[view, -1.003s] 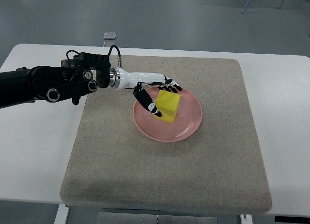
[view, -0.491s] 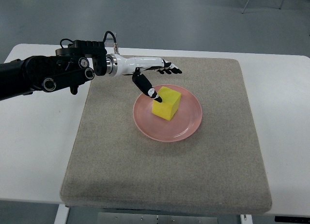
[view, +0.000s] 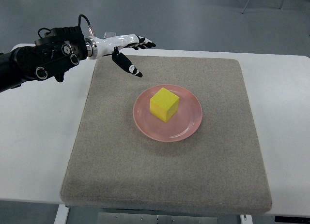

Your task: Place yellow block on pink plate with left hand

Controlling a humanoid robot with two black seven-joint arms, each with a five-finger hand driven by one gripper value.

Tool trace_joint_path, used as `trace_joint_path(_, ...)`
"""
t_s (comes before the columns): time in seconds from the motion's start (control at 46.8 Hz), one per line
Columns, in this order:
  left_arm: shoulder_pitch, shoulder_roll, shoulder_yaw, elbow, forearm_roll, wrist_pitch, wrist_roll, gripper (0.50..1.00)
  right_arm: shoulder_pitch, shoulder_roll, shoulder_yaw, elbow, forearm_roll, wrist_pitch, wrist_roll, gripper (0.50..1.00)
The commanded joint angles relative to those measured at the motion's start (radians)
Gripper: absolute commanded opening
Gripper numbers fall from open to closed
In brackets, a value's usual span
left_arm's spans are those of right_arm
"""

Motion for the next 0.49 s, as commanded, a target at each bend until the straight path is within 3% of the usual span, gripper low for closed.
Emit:
trace_joint_path(0.0,0.005,-0.009,-0.007,0.052,-0.003,0.02,0.0,0.956,0.0,0.0,0.0,0.0,0.001,0.0,0.0,0.924)
trace_joint_path(0.128,0.038,-0.011,-0.052,0.079,-0.012,0.028,0.003,0.956,0.0,0.0,0.0,0.0,-0.001,0.0,0.0,0.924)
trace_joint_path(0.47,0.069,-0.054,-0.079,0.304,-0.101,0.036,0.006,0.943,0.0,0.0,0.0,0.0,0.001,0.0,0.0,0.924)
